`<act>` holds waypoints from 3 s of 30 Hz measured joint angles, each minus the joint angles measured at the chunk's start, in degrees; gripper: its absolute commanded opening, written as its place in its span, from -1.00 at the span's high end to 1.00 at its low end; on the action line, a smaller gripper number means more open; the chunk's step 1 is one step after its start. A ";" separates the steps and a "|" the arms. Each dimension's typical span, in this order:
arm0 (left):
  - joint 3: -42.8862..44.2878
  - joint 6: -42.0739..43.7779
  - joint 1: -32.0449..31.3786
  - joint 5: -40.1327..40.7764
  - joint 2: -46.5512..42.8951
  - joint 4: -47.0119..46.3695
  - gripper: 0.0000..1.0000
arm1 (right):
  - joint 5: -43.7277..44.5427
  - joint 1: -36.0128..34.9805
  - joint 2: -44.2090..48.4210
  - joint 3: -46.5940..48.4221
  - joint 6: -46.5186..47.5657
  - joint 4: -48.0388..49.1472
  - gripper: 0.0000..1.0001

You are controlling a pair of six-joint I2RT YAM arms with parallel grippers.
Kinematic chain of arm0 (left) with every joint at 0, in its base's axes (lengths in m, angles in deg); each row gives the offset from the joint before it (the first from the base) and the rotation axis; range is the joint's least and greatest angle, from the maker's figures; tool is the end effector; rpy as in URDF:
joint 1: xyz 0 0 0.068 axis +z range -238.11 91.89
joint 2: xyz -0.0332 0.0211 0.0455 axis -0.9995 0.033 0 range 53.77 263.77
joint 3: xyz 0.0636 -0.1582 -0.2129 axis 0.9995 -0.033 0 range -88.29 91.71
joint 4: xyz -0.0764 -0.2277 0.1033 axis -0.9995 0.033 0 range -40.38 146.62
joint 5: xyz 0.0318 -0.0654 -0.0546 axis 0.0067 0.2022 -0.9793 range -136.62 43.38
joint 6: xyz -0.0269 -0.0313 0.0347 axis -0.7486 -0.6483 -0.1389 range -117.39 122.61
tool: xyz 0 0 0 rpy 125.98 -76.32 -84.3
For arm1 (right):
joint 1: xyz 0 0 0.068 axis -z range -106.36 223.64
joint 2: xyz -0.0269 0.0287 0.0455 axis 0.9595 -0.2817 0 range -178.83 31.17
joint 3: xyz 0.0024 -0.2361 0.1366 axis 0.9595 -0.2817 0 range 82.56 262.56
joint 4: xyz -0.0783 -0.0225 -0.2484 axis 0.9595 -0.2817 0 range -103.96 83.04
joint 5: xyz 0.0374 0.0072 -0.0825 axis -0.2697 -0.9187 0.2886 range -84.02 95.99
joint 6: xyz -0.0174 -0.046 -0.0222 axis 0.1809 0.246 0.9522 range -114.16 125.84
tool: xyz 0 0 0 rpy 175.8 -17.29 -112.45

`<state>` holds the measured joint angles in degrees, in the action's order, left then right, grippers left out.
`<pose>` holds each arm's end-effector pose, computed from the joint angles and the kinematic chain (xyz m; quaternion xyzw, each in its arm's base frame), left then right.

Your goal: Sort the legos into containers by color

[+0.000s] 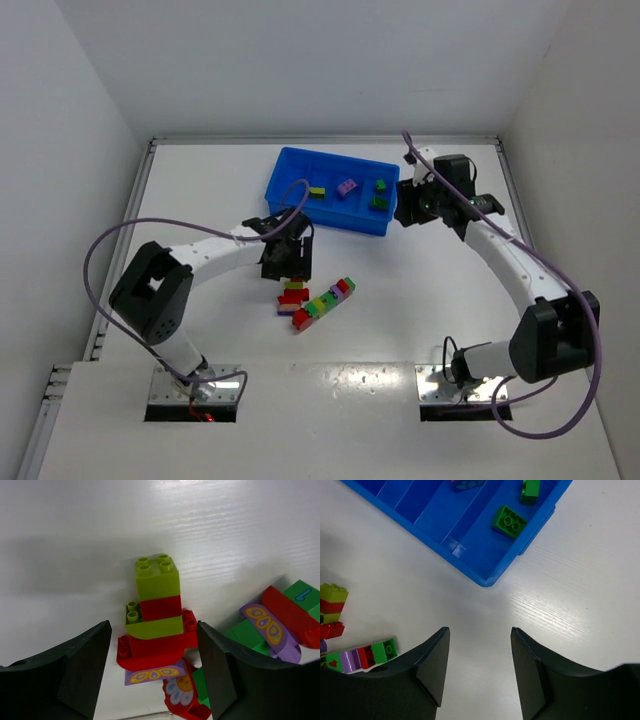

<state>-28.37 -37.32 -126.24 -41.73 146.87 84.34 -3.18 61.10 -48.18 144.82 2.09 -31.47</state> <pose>0.2483 -0.1911 0.1917 -0.0235 0.9803 -0.0881 0.1751 0.2960 0.0717 0.2858 -0.1023 0.9040 0.1300 0.3942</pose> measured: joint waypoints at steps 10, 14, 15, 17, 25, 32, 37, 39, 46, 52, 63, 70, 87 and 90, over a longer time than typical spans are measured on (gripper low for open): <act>4.68 -1.36 -0.44 0.13 7.72 -2.03 -0.14 | -0.74 1.42 5.16 -2.78 -0.17 0.00 -0.04; 6.25 -1.29 -0.55 0.92 10.80 -2.36 0.41 | -1.29 1.97 5.27 -3.48 -0.22 -0.04 -0.04; 6.88 -1.51 -0.55 0.96 11.34 -2.21 0.52 | -1.33 1.97 5.27 -3.48 -0.22 -0.04 -0.04; 8.22 -1.25 -0.52 1.09 12.35 -2.49 0.83 | -1.44 1.97 5.25 -3.48 -0.22 -0.02 -0.04; 16.55 -2.69 3.85 -0.28 15.76 -0.39 1.00 | -6.21 1.95 3.34 -3.76 -5.31 0.42 -0.02; 27.26 -5.42 14.23 -4.46 13.16 -0.26 1.00 | -18.75 0.52 2.21 -5.62 -14.12 8.79 -0.09; 27.15 -8.74 19.12 -9.57 8.87 -0.09 1.00 | -27.52 -3.32 -1.79 -6.03 -19.93 19.15 -0.42; 26.21 -9.77 20.20 -11.17 7.91 0.07 1.00 | -30.18 -5.40 -4.96 -5.57 -22.36 22.58 -0.48; 23.06 -11.91 22.45 -14.60 5.27 0.81 1.00 | -34.38 -13.84 -19.04 4.00 -26.93 27.26 -0.73; 22.60 -12.87 23.34 -16.26 2.99 0.79 1.00 | -34.25 -17.70 -26.95 13.18 -27.10 27.91 -0.86; 22.60 -13.55 23.34 -17.73 2.03 0.42 1.00 | -32.79 -19.78 -32.85 17.33 -26.80 28.30 -0.06; 22.49 -14.45 23.67 -17.25 2.03 -0.59 1.00 | -33.14 -20.35 -35.28 18.23 -25.53 29.33 1.00; 11.37 -2.56 28.33 -21.73 -2.47 -4.94 1.00 | -32.09 -21.09 -11.37 -1.27 2.60 14.69 0.63; 8.31 1.11 28.35 -30.51 -2.78 -8.70 1.00 | -28.96 -21.09 -11.76 -3.26 5.84 13.11 0.52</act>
<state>-20.06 -36.20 -97.89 -72.24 144.09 75.64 -32.14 40.01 -59.94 141.57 7.93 -18.36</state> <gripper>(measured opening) 0.405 0.370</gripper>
